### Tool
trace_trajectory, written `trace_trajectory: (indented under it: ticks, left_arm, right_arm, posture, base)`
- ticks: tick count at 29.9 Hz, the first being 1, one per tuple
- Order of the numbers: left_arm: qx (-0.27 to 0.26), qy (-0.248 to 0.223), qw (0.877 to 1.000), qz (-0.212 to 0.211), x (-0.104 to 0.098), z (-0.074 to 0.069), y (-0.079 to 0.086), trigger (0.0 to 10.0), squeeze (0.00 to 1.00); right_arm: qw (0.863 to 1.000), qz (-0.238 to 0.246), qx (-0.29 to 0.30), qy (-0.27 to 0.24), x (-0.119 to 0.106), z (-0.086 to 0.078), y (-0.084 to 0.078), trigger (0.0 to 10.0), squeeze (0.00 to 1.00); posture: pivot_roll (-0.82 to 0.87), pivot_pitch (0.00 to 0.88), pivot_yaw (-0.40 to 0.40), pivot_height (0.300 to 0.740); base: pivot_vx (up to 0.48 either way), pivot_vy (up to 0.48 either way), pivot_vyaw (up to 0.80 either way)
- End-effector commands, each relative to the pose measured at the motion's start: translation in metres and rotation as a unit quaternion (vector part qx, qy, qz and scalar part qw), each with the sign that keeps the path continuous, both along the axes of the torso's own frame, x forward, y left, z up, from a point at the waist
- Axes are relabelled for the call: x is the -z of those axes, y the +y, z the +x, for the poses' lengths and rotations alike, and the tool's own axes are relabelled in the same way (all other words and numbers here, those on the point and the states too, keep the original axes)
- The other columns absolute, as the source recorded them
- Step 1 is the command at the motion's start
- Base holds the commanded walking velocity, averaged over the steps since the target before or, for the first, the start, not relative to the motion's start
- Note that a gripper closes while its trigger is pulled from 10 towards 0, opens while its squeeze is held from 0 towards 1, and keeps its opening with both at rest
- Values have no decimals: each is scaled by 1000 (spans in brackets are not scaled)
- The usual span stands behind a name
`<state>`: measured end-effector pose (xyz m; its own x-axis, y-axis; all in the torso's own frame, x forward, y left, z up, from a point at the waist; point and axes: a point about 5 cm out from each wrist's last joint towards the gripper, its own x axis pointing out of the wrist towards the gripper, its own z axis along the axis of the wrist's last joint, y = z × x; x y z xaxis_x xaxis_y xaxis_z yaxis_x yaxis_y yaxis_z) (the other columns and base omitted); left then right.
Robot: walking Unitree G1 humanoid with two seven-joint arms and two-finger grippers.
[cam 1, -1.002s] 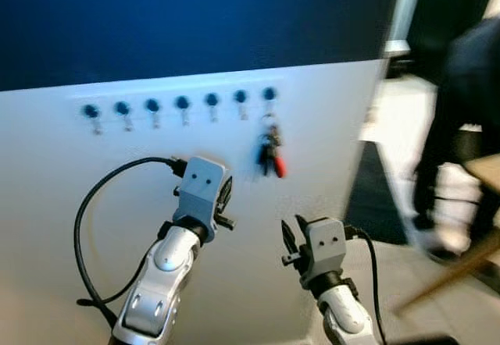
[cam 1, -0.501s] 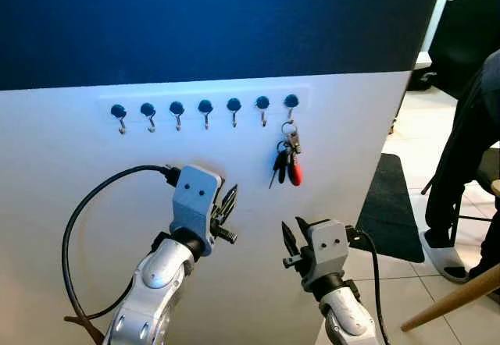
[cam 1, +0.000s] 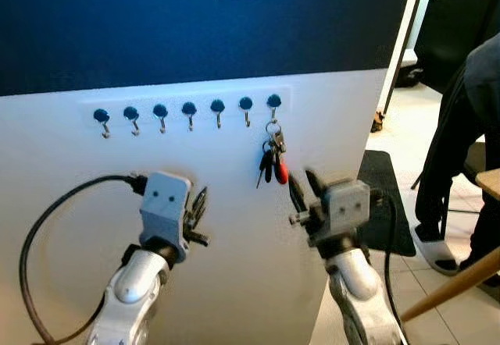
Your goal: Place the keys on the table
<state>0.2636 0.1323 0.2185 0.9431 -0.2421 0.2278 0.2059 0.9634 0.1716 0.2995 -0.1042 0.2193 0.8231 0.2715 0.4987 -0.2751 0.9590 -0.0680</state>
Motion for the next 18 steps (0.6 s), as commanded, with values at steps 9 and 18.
trace_trajectory:
  ticks: [9, 18]
  left_arm:
    - [-16, -14, 1000, 16, -8, -1, 3, 10000, 0]
    - [-18, -11, 1000, 18, -7, -1, 2, 10000, 0]
  right_arm:
    - [996, 53, -75, 2, -30, 9, 13, 10000, 0]
    - [994, 50, -95, 9, -33, 7, 17, 10000, 0]
  posture:
    - [151, 113, 41, 740]
    - [152, 112, 42, 740]
  base:
    - [0, 0, 0]
    - [0, 0, 0]
